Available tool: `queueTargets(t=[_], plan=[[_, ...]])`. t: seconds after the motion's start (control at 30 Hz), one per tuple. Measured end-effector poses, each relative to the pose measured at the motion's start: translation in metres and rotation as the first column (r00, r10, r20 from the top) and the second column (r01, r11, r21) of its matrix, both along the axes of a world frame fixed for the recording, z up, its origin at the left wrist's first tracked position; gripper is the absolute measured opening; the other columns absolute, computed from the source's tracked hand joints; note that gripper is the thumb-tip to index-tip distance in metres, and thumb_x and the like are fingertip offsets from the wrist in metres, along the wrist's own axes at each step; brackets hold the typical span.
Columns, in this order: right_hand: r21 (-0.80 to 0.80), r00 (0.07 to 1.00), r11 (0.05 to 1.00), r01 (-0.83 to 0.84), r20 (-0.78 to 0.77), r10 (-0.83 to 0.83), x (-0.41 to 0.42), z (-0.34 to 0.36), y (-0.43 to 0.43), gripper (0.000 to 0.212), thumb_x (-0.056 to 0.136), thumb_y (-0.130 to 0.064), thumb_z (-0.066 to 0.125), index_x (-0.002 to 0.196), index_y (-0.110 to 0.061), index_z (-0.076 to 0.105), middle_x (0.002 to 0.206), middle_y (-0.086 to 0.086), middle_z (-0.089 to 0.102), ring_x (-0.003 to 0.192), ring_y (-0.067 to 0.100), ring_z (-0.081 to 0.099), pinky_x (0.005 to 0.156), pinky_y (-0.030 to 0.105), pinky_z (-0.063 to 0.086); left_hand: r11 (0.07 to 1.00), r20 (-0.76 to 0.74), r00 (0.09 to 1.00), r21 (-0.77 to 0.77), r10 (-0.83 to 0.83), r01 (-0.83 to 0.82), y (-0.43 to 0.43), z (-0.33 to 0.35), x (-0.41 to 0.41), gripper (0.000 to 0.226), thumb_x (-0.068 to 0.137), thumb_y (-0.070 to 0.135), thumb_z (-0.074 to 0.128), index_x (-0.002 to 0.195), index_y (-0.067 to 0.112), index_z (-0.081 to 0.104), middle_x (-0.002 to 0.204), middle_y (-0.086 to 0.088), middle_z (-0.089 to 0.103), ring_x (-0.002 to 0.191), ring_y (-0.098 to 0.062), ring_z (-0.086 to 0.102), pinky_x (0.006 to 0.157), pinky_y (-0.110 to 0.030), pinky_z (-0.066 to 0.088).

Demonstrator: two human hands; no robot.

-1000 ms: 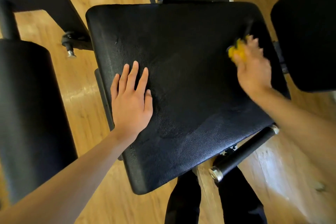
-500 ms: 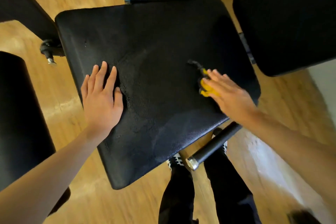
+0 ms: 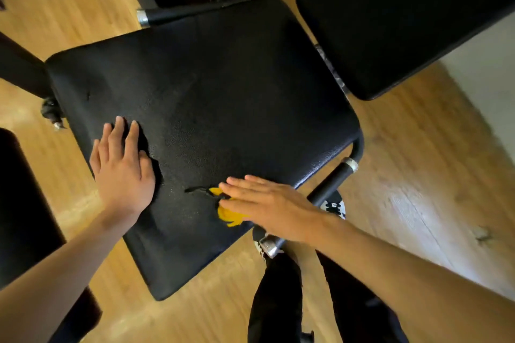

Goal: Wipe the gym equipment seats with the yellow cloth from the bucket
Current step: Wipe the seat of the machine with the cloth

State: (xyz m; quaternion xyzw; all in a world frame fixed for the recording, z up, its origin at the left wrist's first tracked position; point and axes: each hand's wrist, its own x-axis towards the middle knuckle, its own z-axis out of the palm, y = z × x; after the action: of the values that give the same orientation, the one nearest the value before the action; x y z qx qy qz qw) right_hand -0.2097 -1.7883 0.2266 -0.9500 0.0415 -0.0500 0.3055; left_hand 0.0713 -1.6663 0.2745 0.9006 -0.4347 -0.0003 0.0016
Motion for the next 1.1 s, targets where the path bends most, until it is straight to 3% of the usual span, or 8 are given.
queueTargets(t=[0.1,0.17,0.33,0.5,0.6,0.73,0.97,1.1], plan=[[-0.072,0.96,0.962,0.265,-0.079,-0.27,-0.055,-0.022,-0.063,0.061,0.091,0.001,0.057,0.149,-0.014,0.045,0.161,0.006,0.032,0.15,0.018,0.028,0.123,0.041,0.027,1.0,0.002,1.0,-0.019,0.007,-0.007,-0.002,-0.002,-0.001,0.059,0.098,0.024,0.033,0.155,0.009,0.038,0.165,-0.016,0.028,0.155,-0.036,0.019,0.125,-0.053,0.013],[0.052,0.82,0.827,0.559,-0.181,-0.543,-0.082,-0.031,-0.09,0.059,0.096,-0.006,0.061,0.151,-0.02,0.042,0.163,0.003,0.029,0.152,0.018,0.022,0.124,0.043,0.025,1.0,0.008,1.0,-0.029,0.01,-0.01,-0.002,-0.002,-0.003,0.059,0.098,0.023,0.033,0.154,0.009,0.039,0.165,-0.017,0.029,0.154,-0.037,0.02,0.125,-0.053,0.013],[0.18,0.325,0.276,0.944,-0.364,-0.873,-0.051,-0.016,-0.066,0.052,0.106,-0.023,0.044,0.156,-0.025,0.032,0.168,-0.004,0.013,0.154,0.018,0.013,0.122,0.043,0.028,1.0,0.011,1.0,0.005,0.002,-0.002,-0.002,-0.001,-0.004,0.06,0.097,0.024,0.033,0.155,0.009,0.036,0.166,-0.017,0.027,0.155,-0.037,0.018,0.125,-0.053,0.012],[0.367,-0.026,-0.274,0.889,-0.557,-0.83,0.019,0.019,0.045,0.064,0.105,-0.029,0.045,0.16,-0.014,0.015,0.167,0.009,0.015,0.152,0.028,0.022,0.122,0.039,0.026,0.999,0.012,1.0,0.034,0.01,-0.01,-0.003,-0.001,-0.003,0.061,0.097,0.024,0.034,0.156,0.009,0.035,0.167,-0.017,0.024,0.156,-0.036,0.016,0.126,-0.053,0.01],[0.372,-0.055,-0.312,0.874,-0.564,-0.824,0.049,0.043,0.091,0.069,0.104,-0.034,0.044,0.159,-0.013,0.009,0.168,0.006,0.007,0.155,0.019,0.011,0.123,0.028,0.016,0.999,0.008,1.0,0.037,0.023,-0.023,-0.004,0.0,-0.005,0.061,0.097,0.025,0.033,0.156,0.009,0.035,0.167,-0.016,0.023,0.156,-0.034,0.015,0.127,-0.051,0.009],[0.419,0.02,-0.326,0.847,-0.638,-0.769,0.03,0.03,0.08,0.067,0.105,-0.032,0.043,0.16,-0.015,0.01,0.158,0.009,0.038,0.142,0.026,0.042,0.117,0.034,0.033,0.999,0.008,1.0,0.026,0.018,-0.018,-0.003,0.001,-0.006,0.058,0.1,0.025,0.033,0.156,0.01,0.035,0.167,-0.014,0.025,0.156,-0.033,0.015,0.127,-0.05,0.009],[0.266,-0.251,-0.503,0.823,-0.623,-0.741,0.006,-0.002,-0.032,0.047,0.108,-0.038,0.035,0.148,-0.015,0.036,0.132,0.01,0.062,0.12,0.031,0.06,0.096,0.036,0.045,1.0,0.009,1.0,0.002,0.017,-0.017,-0.001,0.001,-0.008,0.054,0.106,0.028,0.032,0.158,0.011,0.033,0.168,-0.012,0.023,0.157,-0.03,0.014,0.128,-0.048,0.009],[0.321,-0.268,-0.501,0.804,-0.556,-0.787,0.033,0.017,0.029,0.051,0.107,-0.036,0.04,0.152,-0.014,0.031,0.139,0.005,0.057,0.123,0.025,0.056,0.094,0.014,0.034,0.999,0.016,0.999,-0.031,0.036,-0.035,0.0,0.001,-0.009,0.052,0.106,0.027,0.035,0.156,0.012,0.038,0.167,-0.011,0.027,0.156,-0.03,0.018,0.128,-0.048,0.011]])
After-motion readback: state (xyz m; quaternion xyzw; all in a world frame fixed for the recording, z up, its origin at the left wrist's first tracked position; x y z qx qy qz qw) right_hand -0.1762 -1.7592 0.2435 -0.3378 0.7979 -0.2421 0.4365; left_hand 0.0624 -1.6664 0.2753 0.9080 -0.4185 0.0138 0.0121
